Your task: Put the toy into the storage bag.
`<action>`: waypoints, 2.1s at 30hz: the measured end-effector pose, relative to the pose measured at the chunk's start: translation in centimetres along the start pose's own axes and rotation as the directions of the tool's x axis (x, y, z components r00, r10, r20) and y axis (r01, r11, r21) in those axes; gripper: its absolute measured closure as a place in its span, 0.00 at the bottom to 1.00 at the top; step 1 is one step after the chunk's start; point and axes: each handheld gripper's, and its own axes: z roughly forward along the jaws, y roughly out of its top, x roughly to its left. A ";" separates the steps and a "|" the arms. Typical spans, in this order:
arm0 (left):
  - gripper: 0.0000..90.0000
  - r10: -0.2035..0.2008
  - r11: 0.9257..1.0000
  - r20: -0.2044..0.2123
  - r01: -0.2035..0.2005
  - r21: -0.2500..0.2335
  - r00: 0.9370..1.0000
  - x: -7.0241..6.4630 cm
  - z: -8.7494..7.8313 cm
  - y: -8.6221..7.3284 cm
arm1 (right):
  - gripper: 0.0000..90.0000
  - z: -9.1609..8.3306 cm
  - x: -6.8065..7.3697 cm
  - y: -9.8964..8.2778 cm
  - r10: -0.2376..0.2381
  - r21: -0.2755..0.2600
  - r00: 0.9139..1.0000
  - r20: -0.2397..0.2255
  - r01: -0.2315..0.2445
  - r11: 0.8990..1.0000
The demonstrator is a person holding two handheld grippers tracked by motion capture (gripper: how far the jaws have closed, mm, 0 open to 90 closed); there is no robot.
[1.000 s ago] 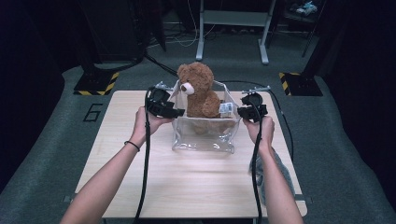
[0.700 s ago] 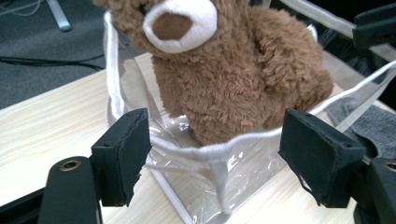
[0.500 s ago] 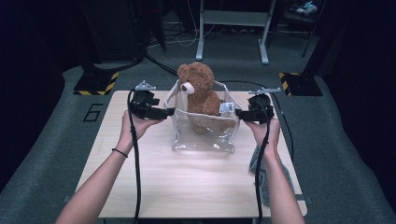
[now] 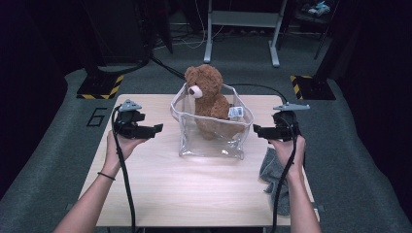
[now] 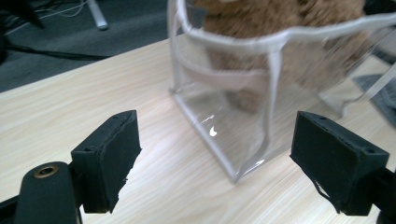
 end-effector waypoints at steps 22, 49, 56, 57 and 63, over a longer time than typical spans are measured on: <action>0.17 -0.104 0.993 -0.073 0.107 0.039 0.992 3.2 -1.3 -8.0 | 0.13 -1.0 -1.0 -6.7 0.033 0.029 0.999 0.018 -0.033 0.999; 0.15 -0.133 0.976 -0.260 0.172 0.134 0.956 3.8 1.2 -19.9 | 0.10 1.7 0.0 -16.3 0.085 0.079 0.996 0.012 -0.086 0.993; 0.14 -0.137 0.981 -0.259 0.168 0.101 0.956 3.7 1.1 -20.6 | 0.10 2.0 1.4 -16.6 0.074 0.069 0.997 -0.024 -0.072 0.995; 0.14 -0.137 0.981 -0.259 0.167 0.100 0.956 3.7 1.1 -20.6 | 0.10 2.1 1.6 -16.6 0.069 0.068 0.997 -0.029 -0.067 0.995; 0.13 -0.139 0.981 -0.258 0.168 0.095 0.956 3.8 1.2 -20.6 | 0.09 3.2 2.7 -16.8 0.056 0.084 0.997 -0.053 -0.051 0.995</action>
